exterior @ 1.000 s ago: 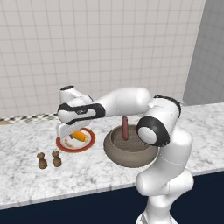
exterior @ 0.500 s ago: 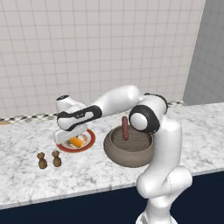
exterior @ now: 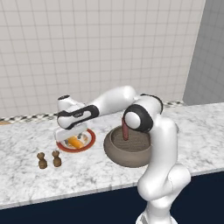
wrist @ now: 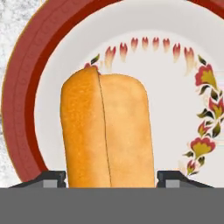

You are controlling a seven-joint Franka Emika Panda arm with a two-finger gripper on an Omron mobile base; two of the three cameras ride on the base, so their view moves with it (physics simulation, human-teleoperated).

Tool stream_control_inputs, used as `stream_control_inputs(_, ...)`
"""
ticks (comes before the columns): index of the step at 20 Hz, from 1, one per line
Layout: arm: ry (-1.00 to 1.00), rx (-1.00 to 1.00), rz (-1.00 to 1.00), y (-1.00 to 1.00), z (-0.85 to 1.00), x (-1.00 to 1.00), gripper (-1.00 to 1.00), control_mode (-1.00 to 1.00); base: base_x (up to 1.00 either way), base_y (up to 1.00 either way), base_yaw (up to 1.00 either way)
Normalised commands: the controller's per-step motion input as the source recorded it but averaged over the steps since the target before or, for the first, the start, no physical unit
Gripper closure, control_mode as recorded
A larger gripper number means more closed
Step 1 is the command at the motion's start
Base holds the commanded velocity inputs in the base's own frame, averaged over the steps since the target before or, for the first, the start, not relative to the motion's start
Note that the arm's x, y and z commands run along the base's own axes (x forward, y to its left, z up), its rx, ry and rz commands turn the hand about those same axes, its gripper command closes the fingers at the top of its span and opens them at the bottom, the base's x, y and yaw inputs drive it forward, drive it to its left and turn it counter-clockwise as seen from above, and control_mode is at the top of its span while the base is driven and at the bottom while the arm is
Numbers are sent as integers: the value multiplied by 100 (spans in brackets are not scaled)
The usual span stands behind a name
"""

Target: Place one bun and one sausage from the bowl on each plate.

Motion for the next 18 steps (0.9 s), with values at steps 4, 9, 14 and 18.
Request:
stream_control_inputs(4, 0, 7, 0, -21, 0, 13, -100, -100, 0, 0, 0)
stream_control_inputs(9, -20, 9, 0, -39, 66, -69, -100, -100, 0, 0, 0)
stream_control_inputs(14, -28, 7, -1, -63, 97, -90, -100, -100, 0, 0, 0)
stream_control_inputs(18, -12, 2, -9, -97, 71, -20, -100, -100, 0, 0, 0)
